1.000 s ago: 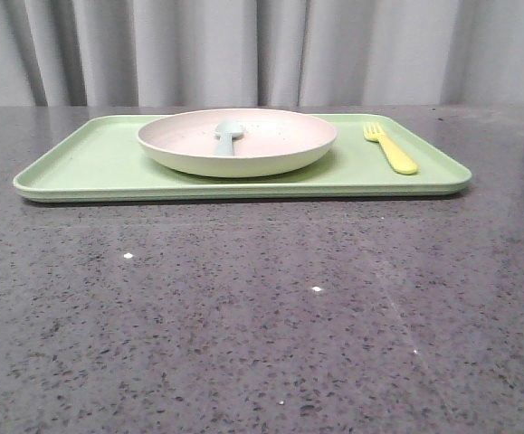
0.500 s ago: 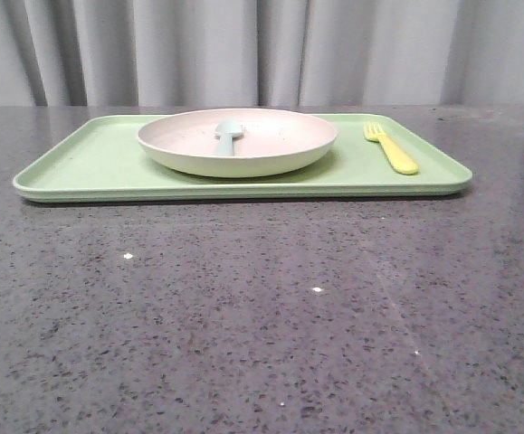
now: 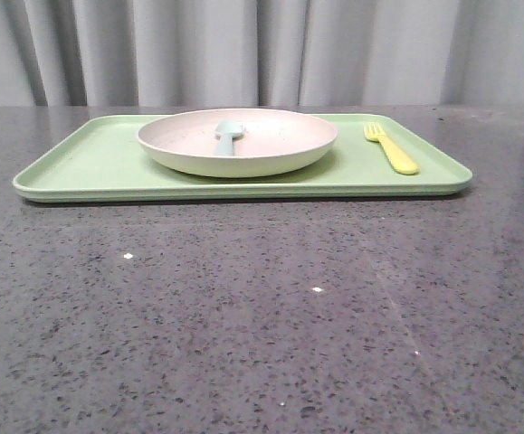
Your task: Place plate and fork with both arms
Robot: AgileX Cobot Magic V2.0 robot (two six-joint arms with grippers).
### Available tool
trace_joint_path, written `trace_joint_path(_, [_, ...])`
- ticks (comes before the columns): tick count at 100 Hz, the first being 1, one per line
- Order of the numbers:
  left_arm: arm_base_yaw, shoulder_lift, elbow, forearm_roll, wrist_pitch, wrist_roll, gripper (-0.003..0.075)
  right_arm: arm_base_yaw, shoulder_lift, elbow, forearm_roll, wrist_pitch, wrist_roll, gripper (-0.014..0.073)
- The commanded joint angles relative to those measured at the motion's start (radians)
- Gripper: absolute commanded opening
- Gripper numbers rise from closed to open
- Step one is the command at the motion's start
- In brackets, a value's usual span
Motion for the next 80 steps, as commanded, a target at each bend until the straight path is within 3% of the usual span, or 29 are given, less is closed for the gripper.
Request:
trace_joint_path(1, [-0.001, 0.005, -0.026, -0.010, -0.073, -0.007, -0.0020, -0.002, 0.005, -0.026, -0.020, -0.072, -0.011, -0.0093])
trace_joint_path(46, [0.000, -0.141, 0.110, 0.037, -0.097, -0.007, -0.0020, -0.002, 0.005, -0.026, -0.020, -0.072, -0.011, -0.0093])
trace_joint_path(80, [0.000, -0.286, 0.334, 0.077, -0.382, -0.007, -0.0020, -0.002, 0.005, -0.026, -0.020, -0.072, -0.011, -0.0093])
